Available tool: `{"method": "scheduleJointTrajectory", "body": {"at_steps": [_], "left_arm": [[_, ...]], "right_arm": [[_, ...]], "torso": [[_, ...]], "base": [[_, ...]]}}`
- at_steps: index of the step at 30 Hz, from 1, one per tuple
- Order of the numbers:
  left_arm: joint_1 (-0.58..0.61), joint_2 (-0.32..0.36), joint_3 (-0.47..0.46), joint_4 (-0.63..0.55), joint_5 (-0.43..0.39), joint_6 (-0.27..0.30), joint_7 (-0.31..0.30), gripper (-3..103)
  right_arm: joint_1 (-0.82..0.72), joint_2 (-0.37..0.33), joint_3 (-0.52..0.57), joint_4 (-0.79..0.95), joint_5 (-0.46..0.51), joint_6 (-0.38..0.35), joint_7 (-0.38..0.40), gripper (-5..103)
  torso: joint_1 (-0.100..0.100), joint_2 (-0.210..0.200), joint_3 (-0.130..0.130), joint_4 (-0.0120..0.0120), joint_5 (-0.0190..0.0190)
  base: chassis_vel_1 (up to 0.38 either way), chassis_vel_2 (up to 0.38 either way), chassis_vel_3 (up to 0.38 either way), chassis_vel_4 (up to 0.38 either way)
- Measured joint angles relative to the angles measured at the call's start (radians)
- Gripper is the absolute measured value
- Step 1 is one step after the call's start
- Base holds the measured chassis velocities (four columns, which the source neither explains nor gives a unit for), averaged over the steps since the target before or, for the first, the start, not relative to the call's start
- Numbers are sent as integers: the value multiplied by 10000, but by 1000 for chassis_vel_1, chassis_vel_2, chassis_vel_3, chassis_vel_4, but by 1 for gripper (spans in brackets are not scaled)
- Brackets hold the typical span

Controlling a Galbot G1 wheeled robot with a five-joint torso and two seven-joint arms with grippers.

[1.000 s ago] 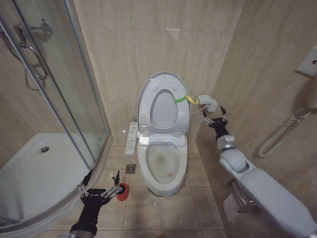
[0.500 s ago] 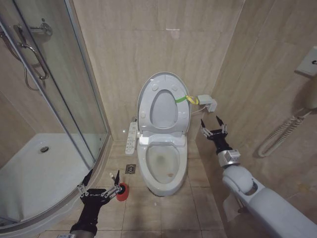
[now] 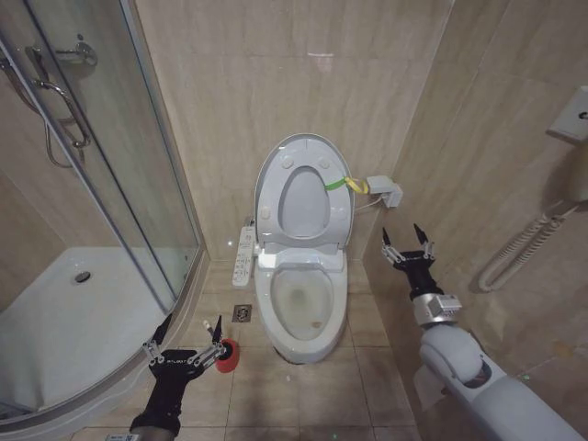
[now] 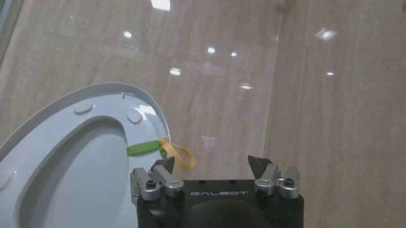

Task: Open the toilet lid, clean the toilet bowl with a toilet brush, close the toilet lid, and flush.

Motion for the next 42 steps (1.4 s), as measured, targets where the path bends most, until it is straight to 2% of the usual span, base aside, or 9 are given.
{"method": "scheduleJointTrajectory", "body": {"at_steps": [9, 12, 19, 20, 27, 28, 34, 42], "left_arm": [[0, -1, 1, 0, 0, 0, 0, 100], [0, 0, -2, 0, 0, 0, 0, 100], [0, 0, 0, 0, 0, 0, 0, 100], [0, 0, 0, 0, 0, 0, 0, 100], [0, 0, 0, 0, 0, 0, 0, 100], [0, 0, 0, 0, 0, 0, 0, 100], [0, 0, 0, 0, 0, 0, 0, 100], [0, 0, 0, 0, 0, 0, 0, 100]], "right_arm": [[-799, 957, 373, 267, -542, 64, 18, 78], [-1036, 1511, 484, 362, -786, 101, 17, 78], [-1688, 2298, 648, 563, -1360, 272, -80, 80], [-1776, 2365, 670, 585, -1464, 318, -94, 84], [-2111, 2567, 902, 594, -1824, 536, -199, 84], [-2168, 2583, 941, 595, -1848, 561, -209, 90], [-2514, 2682, 1156, 597, -2050, 692, -283, 90], [-3189, 2800, 1337, 537, -2584, 1070, -790, 91]], "torso": [[0, 0, 1, 1, -1], [0, 0, 1, 1, -1], [0, -1, 1, 0, -1], [0, -1, 1, 1, -1], [0, -1, 1, 1, -1], [0, -1, 0, 1, -1], [0, -1, 1, 1, -1], [0, -1, 0, 1, 0]], "base": [[0, 0, 0, 0], [0, 0, 0, 0], [0, 0, 0, 0], [0, 0, 0, 0], [0, 0, 0, 0], [0, 0, 0, 0], [0, 0, 0, 0], [0, 0, 0, 0]]}}
